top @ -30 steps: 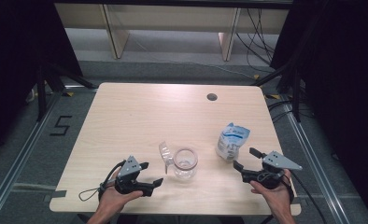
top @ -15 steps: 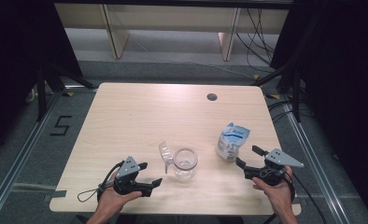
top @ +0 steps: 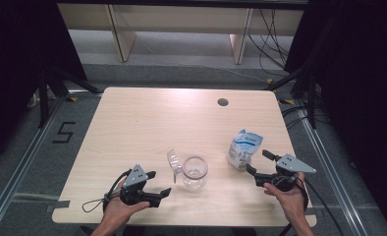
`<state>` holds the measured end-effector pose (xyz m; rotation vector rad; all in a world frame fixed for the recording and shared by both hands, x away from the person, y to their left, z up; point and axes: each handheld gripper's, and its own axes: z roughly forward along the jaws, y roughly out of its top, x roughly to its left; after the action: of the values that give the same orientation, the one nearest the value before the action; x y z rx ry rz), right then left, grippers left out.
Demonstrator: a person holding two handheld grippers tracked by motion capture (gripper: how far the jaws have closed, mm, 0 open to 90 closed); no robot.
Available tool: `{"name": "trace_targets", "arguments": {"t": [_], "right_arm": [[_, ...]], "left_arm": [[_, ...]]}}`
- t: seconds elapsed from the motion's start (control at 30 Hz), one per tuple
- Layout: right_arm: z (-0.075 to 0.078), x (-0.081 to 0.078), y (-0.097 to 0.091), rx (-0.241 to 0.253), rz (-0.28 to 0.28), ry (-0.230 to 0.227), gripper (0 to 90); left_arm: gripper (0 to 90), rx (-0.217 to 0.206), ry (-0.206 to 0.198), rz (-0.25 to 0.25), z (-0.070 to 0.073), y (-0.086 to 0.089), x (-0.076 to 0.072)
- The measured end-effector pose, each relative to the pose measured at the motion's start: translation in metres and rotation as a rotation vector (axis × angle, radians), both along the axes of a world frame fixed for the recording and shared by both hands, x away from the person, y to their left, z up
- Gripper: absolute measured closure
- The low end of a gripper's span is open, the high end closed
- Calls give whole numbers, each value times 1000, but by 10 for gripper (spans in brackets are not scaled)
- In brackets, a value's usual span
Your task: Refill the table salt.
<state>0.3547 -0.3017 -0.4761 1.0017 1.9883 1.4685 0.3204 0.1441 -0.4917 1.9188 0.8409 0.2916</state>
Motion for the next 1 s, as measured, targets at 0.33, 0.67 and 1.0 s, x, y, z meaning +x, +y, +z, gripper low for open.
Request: {"name": "trace_targets", "arguments": {"t": [0.33, 0.67, 1.0], "right_arm": [[-11, 19, 5, -15, 24, -7, 156], [-17, 32, 14, -10, 74, -34, 155], [-25, 39, 26, -31, 71, -16, 156]], "left_arm": [[172, -3, -1, -10, 0, -2, 2], [173, -2, 1, -12, -1, -3, 2], [174, 0, 3, -23, -1, -5, 3]]}}
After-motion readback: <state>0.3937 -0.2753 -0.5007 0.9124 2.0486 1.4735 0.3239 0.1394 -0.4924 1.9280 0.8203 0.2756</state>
